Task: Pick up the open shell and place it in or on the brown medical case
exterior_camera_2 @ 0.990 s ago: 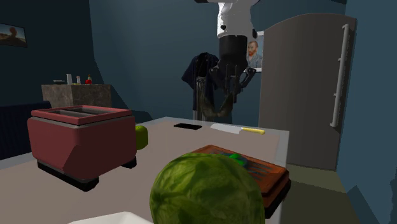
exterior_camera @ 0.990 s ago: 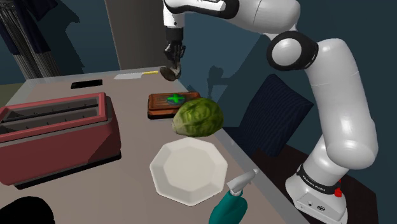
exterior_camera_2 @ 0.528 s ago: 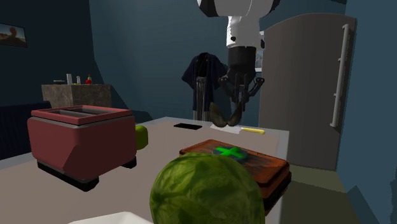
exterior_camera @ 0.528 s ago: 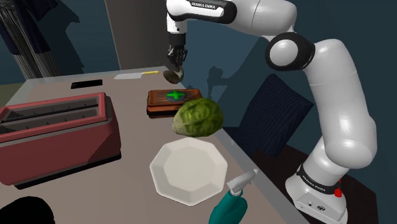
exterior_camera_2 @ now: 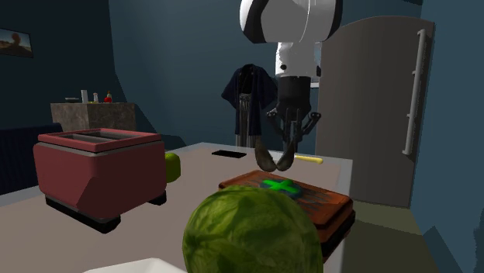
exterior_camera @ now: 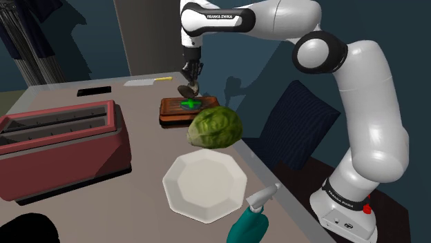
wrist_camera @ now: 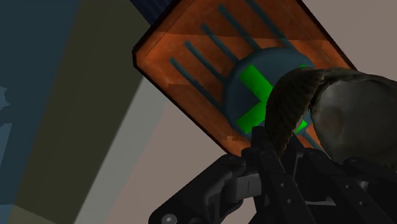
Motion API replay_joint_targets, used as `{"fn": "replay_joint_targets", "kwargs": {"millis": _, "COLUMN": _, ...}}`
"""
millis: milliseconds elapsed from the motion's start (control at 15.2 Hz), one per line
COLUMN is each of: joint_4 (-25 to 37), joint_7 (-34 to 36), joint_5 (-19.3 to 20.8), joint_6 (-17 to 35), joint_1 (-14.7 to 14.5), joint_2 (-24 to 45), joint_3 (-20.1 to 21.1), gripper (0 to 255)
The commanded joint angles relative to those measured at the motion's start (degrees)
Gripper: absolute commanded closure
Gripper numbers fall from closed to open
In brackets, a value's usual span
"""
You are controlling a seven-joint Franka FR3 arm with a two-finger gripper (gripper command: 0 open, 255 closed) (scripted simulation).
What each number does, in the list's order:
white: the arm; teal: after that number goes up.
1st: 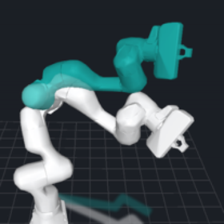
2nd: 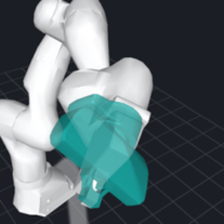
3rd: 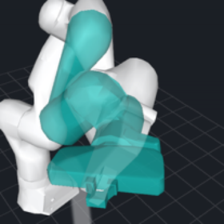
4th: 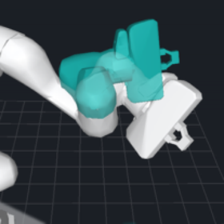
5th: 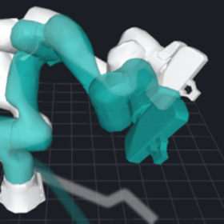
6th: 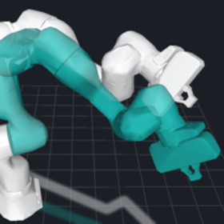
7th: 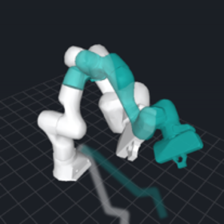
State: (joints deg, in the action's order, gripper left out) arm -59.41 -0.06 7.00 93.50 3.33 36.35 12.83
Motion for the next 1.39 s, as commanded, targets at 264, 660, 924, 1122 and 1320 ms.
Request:
{"fn": "replay_joint_targets", "kwargs": {"millis": 264, "joint_4": -4.3, "joint_7": 0.1, "joint_5": -0.1, "joint_6": 3.7, "joint_1": 0.4, "joint_2": -0.7, "joint_3": 0.0, "gripper": 255}}
{"fn": "replay_joint_targets", "kwargs": {"millis": 660, "joint_4": -4.3, "joint_7": 0.1, "joint_5": -0.1, "joint_6": 3.7, "joint_1": 0.4, "joint_2": -0.7, "joint_3": 0.0, "gripper": 255}}
{"fn": "replay_joint_targets", "kwargs": {"millis": 924, "joint_4": -4.3, "joint_7": 0.1, "joint_5": -0.1, "joint_6": 3.7, "joint_1": 0.4, "joint_2": -0.7, "joint_3": 0.0, "gripper": 0}}
{"fn": "replay_joint_targets", "kwargs": {"millis": 1122, "joint_4": -1.7, "joint_7": 0.0, "joint_5": 0.0, "joint_6": 1.5, "joint_1": 0.2, "joint_2": -0.3, "joint_3": 0.0, "gripper": 0}}
{"fn": "replay_joint_targets", "kwargs": {"millis": 1320, "joint_4": 7.6, "joint_7": -0.3, "joint_5": 0.3, "joint_6": -5.5, "joint_1": -0.8, "joint_2": 2.0, "joint_3": -0.1, "gripper": 0}}
